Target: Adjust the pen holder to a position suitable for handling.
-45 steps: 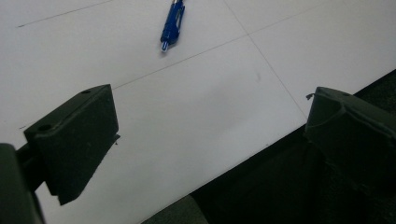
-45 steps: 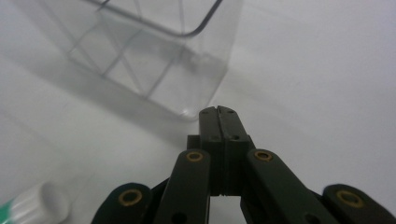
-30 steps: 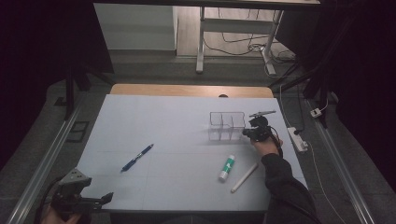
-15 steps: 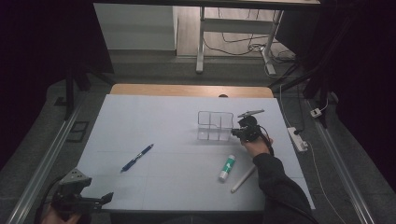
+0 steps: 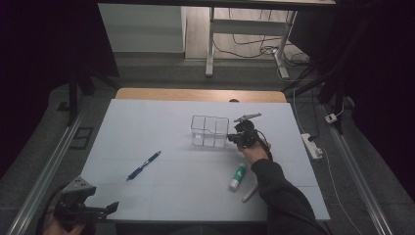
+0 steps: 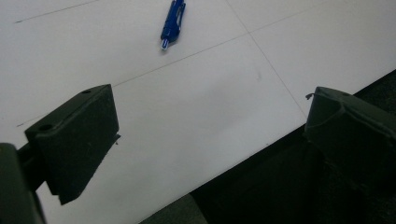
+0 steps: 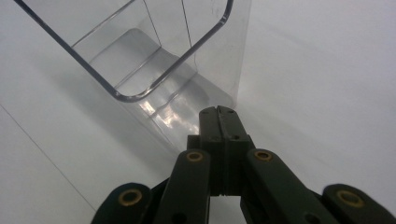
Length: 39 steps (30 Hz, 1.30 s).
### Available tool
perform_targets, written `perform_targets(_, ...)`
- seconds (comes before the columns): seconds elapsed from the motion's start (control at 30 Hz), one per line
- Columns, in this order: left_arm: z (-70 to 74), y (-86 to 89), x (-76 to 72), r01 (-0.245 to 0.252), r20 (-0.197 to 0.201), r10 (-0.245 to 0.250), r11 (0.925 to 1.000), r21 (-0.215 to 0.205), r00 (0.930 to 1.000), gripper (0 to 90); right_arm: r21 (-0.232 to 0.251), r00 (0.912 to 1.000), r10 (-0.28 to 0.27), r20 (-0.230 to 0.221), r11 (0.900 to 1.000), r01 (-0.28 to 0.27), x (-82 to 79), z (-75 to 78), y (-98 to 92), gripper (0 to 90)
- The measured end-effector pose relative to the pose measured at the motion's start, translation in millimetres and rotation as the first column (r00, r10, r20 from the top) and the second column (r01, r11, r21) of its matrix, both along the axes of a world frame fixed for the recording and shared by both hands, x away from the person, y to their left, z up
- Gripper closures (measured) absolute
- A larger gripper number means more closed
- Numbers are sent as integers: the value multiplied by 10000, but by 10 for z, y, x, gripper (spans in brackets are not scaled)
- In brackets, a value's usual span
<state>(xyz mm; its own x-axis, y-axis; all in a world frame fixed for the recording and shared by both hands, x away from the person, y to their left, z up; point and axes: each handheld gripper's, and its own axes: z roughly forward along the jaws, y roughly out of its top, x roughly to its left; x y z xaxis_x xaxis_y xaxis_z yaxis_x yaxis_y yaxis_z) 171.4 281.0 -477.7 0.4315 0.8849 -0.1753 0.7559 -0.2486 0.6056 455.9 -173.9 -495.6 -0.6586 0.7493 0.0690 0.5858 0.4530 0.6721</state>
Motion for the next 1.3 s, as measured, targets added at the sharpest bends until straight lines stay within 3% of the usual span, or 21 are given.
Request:
perform_targets(0.47, 0, 3, -3, 1, 19, -1, 10000, -21, 10000, 31, 446, 9999, -155, -11, 9989, 156, 89, -40, 325, 897)
perform_targets(0.8, 3, 11, -13, -4, 76, 4, 10000, -79, 10000, 31, 324, 9998, -181, 116, 9993, 177, 117, -49, 364, 895)
perform_targets(0.97, 7, 26, -22, -16, 141, 19, 9999, -171, 9999, 25, 381, 9991, -48, 418, 9993, 32, 28, 83, 254, 764)
perform_targets(1.3, 16, 42, -35, -79, 291, 89, 9994, -345, 9995, 18, 735, 9999, 29, 154, 9973, -40, -132, 266, 5, 556)
